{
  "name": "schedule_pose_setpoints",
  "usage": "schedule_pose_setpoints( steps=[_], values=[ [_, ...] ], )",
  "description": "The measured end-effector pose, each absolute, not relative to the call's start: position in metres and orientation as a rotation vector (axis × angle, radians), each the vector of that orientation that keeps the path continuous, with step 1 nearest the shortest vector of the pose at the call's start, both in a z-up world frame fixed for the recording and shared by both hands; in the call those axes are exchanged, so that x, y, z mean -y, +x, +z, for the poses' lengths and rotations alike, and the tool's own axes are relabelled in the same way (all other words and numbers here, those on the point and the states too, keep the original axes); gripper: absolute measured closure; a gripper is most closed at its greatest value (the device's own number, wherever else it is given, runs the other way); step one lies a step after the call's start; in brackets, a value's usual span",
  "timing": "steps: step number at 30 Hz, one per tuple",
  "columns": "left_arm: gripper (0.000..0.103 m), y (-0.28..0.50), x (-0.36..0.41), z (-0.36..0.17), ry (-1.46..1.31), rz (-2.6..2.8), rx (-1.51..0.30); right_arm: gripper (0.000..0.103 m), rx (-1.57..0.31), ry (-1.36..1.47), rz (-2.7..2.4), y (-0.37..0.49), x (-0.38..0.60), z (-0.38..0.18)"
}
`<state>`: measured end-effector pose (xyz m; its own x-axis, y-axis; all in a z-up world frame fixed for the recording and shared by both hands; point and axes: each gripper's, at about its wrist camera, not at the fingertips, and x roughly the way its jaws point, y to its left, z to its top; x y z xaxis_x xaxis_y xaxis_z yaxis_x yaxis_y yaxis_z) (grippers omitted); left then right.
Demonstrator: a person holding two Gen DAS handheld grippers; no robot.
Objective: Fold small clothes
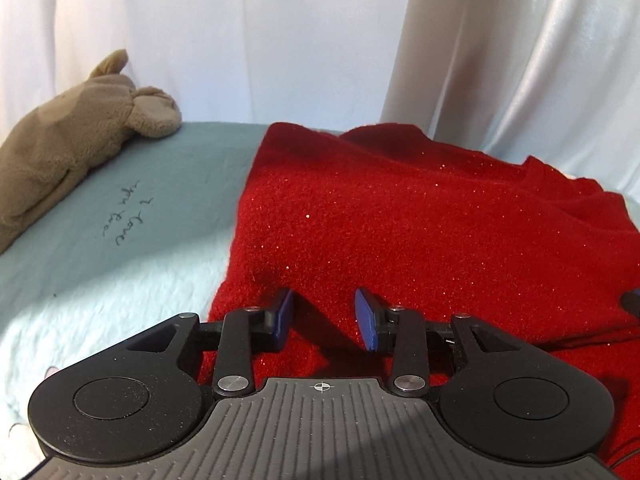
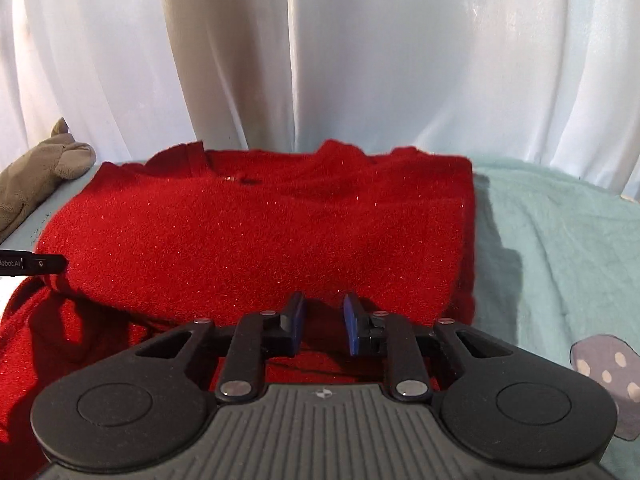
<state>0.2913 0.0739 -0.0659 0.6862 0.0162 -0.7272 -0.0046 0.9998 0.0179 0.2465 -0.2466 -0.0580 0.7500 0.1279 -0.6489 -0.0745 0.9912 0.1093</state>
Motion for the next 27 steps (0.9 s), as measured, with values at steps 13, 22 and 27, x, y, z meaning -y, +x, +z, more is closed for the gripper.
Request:
schedule_pose_setpoints(
  steps=[13,22,27],
  values=[
    [0.035,0.216,-0.113,-0.052,0.004,0.080,-0.893,0.093,-0.732,-0.040,-0.198,0.175,0.270,-0.017],
    [0.024,0.126,-0.171,-0.039,-0.216,0.002,-1.016,0.058,-0.847,0.225,-0.038,0.029,0.345,0.006],
    [0.024,0.103,-0.191,-0.048,-0.258,-0.013,-1.097,0.052,-0.928,0.379,-0.029,-0.021,0.368,-0.010]
  ],
)
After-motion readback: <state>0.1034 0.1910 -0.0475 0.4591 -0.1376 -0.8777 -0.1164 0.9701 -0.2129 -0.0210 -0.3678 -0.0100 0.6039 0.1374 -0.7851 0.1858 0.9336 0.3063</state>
